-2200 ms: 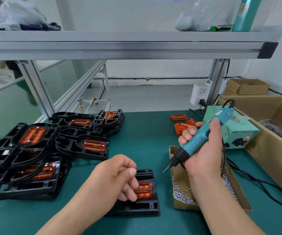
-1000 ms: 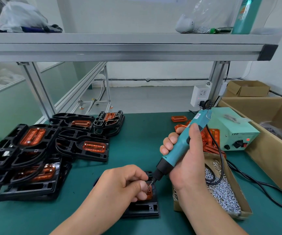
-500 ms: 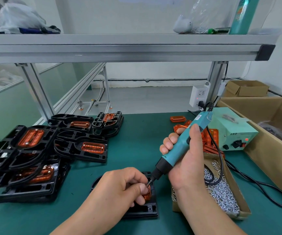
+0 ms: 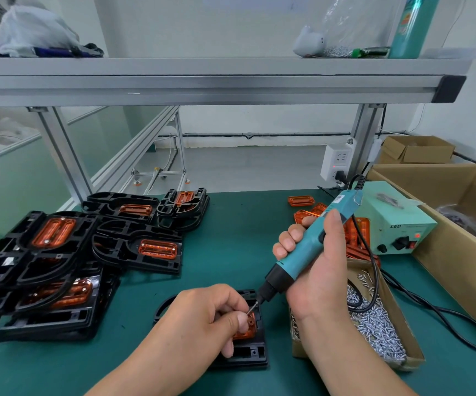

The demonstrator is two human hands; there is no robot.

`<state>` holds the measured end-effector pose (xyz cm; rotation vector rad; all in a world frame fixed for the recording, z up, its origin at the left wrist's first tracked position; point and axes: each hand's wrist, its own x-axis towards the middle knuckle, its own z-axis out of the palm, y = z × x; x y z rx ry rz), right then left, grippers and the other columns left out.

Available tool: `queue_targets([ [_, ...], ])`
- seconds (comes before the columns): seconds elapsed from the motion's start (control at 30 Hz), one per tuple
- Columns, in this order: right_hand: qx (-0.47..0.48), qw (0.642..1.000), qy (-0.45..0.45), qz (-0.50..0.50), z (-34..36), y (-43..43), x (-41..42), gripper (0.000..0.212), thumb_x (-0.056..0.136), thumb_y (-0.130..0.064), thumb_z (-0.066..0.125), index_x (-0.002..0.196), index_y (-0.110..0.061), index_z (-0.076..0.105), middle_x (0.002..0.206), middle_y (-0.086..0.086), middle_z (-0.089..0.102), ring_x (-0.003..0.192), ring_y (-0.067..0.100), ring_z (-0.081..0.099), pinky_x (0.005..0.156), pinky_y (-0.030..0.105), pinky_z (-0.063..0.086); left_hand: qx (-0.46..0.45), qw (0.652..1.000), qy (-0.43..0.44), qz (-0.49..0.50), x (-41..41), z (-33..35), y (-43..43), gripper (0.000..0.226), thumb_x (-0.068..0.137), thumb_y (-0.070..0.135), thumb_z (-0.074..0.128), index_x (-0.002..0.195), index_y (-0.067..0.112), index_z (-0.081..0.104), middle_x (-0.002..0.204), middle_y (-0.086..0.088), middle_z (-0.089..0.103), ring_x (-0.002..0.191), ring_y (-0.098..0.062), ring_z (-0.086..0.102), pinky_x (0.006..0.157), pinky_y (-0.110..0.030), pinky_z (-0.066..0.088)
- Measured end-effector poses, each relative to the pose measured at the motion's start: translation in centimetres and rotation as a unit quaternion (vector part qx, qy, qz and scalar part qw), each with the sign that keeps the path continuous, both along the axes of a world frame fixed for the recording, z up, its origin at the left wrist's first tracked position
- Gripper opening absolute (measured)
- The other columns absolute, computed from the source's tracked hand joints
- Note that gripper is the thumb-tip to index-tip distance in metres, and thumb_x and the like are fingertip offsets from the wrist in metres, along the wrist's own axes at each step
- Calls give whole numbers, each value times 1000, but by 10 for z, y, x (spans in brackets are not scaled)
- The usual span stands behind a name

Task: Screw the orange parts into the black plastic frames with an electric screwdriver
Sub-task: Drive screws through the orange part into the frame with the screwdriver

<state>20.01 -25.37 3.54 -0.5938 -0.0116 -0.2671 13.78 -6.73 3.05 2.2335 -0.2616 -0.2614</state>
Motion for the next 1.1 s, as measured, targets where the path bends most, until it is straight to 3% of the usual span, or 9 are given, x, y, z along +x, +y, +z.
queue_targets([
  [0.17, -3, 1000, 1, -2, 1, -1, 1, 40, 95, -52, 63, 98, -14, 52, 73, 3, 48, 61, 16, 46, 54, 27, 45, 12, 1000, -23, -2, -1, -1, 1, 9, 92, 45, 61, 99, 42, 66, 69, 11, 74, 58, 2, 59, 57, -15, 42],
  [0.43, 7, 1000, -2, -8, -2, -5, 3, 37, 104, -50, 59, 97, -15, 54, 75, 3, 49, 62, 16, 48, 55, 27, 47, 4, 999, -34, 9, -1, 0, 2, 13, 101, 37, 59, 104, 48, 65, 74, 15, 75, 57, 4, 57, 58, -20, 43],
  [0.57, 8, 1000, -3, -20, -1, -11, 5, 36, 103, -49, 61, 93, -15, 55, 74, 3, 49, 62, 16, 47, 55, 27, 46, 6, 998, -69, 10, -3, 0, 2, 11, 99, 36, 61, 103, 46, 65, 72, 14, 74, 55, 2, 56, 55, -15, 42],
  [0.67, 20, 999, -6, -39, 3, -22, 8, 36, 103, -49, 60, 91, -15, 55, 75, 3, 48, 62, 17, 47, 56, 27, 46, 0, 996, -93, 15, -4, 2, 1, 12, 98, 32, 65, 100, 44, 64, 76, 15, 73, 60, 1, 62, 57, -13, 44],
  [0.8, 49, 996, -4, -75, 9, -42, 13, 37, 103, -49, 60, 92, -15, 55, 77, 3, 48, 63, 17, 46, 57, 28, 44, 6, 993, -116, -2, -6, 5, -2, 7, 97, 36, 68, 99, 42, 65, 81, 19, 71, 73, -7, 65, 66, -23, 51],
  [0.93, 60, 993, 3, -105, 8, -54, 17, 36, 104, -50, 61, 95, -15, 53, 78, 2, 49, 64, 17, 48, 59, 29, 45, 39, 984, -166, -45, -9, 11, -19, 6, 99, 39, 63, 103, 43, 63, 94, 26, 68, 88, 0, 63, 74, -13, 46],
  [1.1, 76, 990, 6, -119, 6, -64, 22, 38, 102, -51, 64, 94, -15, 52, 77, 2, 49, 64, 18, 48, 59, 29, 45, 119, 950, -248, -150, -4, 16, -57, 18, 106, 36, 51, 118, 35, 64, 111, 14, 67, 105, -7, 55, 94, -30, 46],
])
